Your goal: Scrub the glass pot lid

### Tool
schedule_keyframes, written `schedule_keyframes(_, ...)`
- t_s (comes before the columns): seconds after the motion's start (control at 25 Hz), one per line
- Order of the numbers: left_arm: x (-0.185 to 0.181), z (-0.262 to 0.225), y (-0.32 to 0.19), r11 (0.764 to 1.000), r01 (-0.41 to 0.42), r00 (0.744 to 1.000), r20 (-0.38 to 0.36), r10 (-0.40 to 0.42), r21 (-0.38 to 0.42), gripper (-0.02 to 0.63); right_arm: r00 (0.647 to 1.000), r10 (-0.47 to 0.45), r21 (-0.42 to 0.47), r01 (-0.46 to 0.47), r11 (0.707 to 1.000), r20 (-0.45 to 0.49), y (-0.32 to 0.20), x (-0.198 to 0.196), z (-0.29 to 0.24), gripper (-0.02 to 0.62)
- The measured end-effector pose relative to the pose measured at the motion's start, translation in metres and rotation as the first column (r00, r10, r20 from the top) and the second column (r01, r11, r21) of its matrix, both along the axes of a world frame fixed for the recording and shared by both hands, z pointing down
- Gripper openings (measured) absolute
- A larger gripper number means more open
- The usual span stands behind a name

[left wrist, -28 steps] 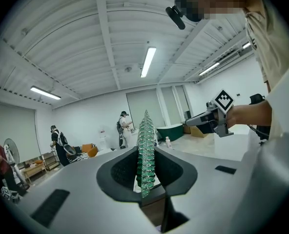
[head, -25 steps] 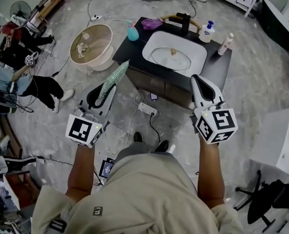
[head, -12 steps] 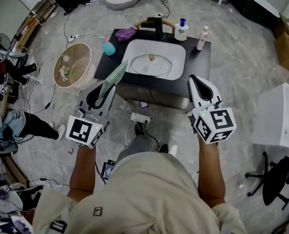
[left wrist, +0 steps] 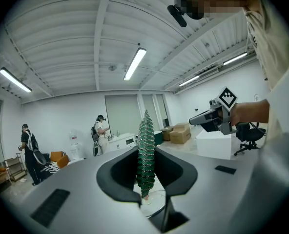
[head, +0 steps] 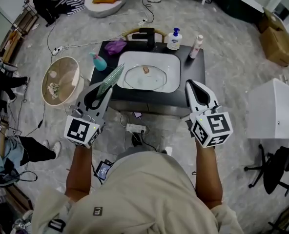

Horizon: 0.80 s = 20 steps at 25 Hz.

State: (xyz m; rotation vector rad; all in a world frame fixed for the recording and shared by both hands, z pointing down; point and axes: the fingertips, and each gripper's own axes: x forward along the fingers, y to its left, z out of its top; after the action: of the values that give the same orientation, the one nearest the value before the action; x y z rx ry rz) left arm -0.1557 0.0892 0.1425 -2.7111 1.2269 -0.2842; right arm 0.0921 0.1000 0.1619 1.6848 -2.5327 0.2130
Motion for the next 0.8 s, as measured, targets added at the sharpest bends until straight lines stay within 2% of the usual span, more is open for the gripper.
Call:
schedule_keyframes(0.28, -0.022, 0.008, -0.056, 0.997, -0.080, 0.997, -0.019, 0.080, -0.013, 0.087, 0.998, 0.065, -0.015, -0.065, 0.998, -0.028, -0.041, -0.030, 0.000, 0.026)
schedule_keyframes(0.44, -0.038, 0.018, -0.081, 0.995, -0.095, 0.994, 0.044, 0.095, -0.001, 0.087, 0.997, 0.058, -0.023, -0.059, 0.998, -0.052, -0.059, -0.057, 0.001, 0.026)
schedule_keyframes(0.6, -0.051, 0.036, -0.101, 0.997, -0.080, 0.994, 0.072, 0.079, 0.004, 0.087, 0.996, 0.043, -0.052, -0.046, 0.998, -0.075, -0.078, -0.069, 0.009, 0.026)
schedule_keyframes(0.8, -0.044, 0.063, -0.136, 0.998, -0.042, 0.992, 0.118, 0.048, -0.056, 0.087, 0.997, 0.002, -0.093, -0.008, 0.996, -0.071, -0.123, -0.063, 0.025, 0.026)
